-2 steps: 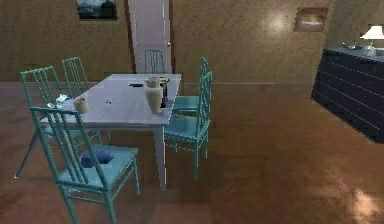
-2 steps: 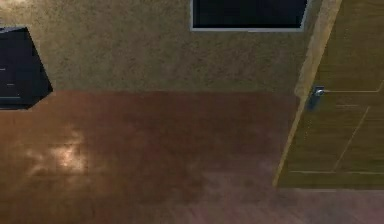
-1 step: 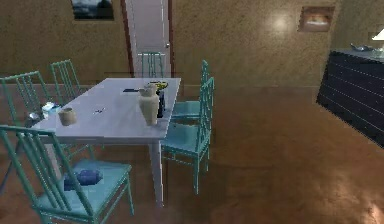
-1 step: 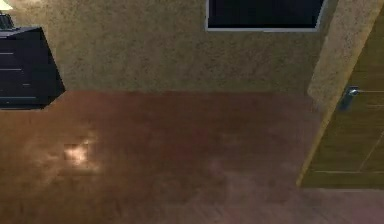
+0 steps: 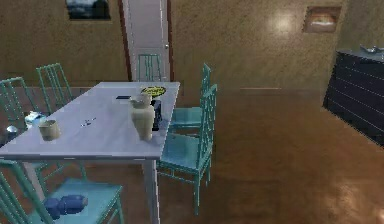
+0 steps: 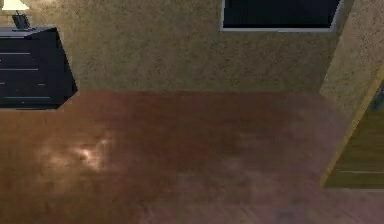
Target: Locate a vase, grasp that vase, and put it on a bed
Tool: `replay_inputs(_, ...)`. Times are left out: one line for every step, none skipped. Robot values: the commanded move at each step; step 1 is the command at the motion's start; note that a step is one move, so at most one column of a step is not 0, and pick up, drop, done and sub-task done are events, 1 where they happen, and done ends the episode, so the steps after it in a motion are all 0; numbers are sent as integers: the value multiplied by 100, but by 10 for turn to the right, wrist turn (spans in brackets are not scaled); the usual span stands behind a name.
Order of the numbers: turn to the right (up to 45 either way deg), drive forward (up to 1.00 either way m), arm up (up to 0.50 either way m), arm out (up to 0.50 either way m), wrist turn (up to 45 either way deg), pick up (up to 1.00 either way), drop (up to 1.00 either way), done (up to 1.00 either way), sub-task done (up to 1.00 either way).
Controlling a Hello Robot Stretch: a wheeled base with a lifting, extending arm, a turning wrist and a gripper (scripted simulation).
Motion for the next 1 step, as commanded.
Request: replay_inputs(360, 0, 0, 0, 0, 0, 0, 0, 0)
